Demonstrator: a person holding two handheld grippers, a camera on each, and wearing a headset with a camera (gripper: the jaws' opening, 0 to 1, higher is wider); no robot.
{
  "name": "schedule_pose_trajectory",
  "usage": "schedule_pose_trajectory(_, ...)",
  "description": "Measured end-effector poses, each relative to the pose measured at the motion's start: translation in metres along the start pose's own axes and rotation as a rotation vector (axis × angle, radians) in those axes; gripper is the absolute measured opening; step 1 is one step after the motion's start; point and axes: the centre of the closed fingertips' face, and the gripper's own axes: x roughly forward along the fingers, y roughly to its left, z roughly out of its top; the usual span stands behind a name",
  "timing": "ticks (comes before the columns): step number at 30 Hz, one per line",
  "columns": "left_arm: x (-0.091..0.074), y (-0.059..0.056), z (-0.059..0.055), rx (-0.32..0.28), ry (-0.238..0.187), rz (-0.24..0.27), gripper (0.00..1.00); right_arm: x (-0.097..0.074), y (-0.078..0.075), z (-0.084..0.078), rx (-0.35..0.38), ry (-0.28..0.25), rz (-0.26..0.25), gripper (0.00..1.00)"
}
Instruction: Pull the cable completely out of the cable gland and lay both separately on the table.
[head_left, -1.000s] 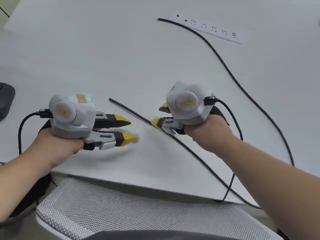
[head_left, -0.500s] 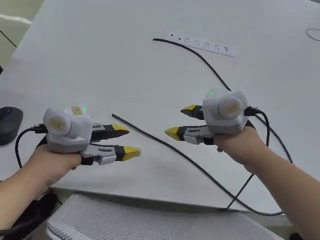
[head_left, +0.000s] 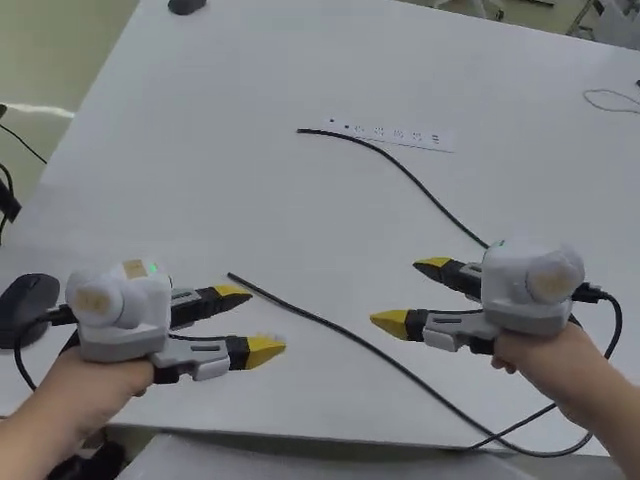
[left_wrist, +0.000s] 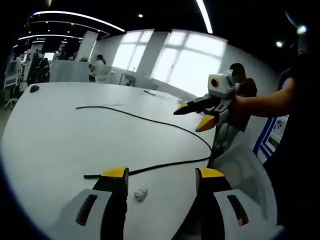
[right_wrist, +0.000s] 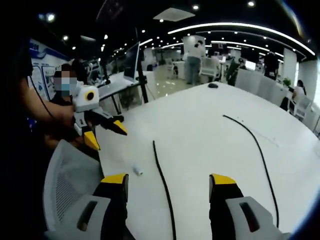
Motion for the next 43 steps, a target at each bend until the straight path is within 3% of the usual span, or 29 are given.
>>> schedule_pose_trajectory(5,-0.013,0.004,0.000,0.000,-0.010,0.046,0.65,-0.020,0.003,-0.008,0.024,-0.046,-0.004,0.72)
schedule_pose_trajectory(9,-0.026,0.006,-0.005,-0.014,-0.007,0.082,0.66,-0.031,0.003,-0.020,0.062,-0.050,-0.017,0.74)
schedule_pose_trajectory(14,-0.039,0.009,-0.012,-0.027,0.001,0.121,0.73,-0.042,0.007,-0.032,0.114,-0.091,-0.027,0.79)
schedule_pose_trajectory(19,-0.050,0.016,-0.019,-0.028,0.014,0.164,0.79,-0.049,0.008,-0.050,0.135,-0.075,-0.043,0.83)
schedule_pose_trajectory(25,-0.055,0.014,-0.026,-0.044,0.028,0.195,0.89,-0.058,0.009,-0.062,0.153,-0.078,-0.047,0.90)
schedule_pose_trajectory(35,-0.061,0.008,-0.028,-0.077,0.025,0.197,0.95,-0.061,0.015,-0.086,0.191,-0.041,-0.038,0.94)
schedule_pose_trajectory(43,-0.063,0.010,-0.029,-0.084,0.030,0.201,0.99,-0.060,0.020,-0.093,0.200,-0.025,-0.022,0.99)
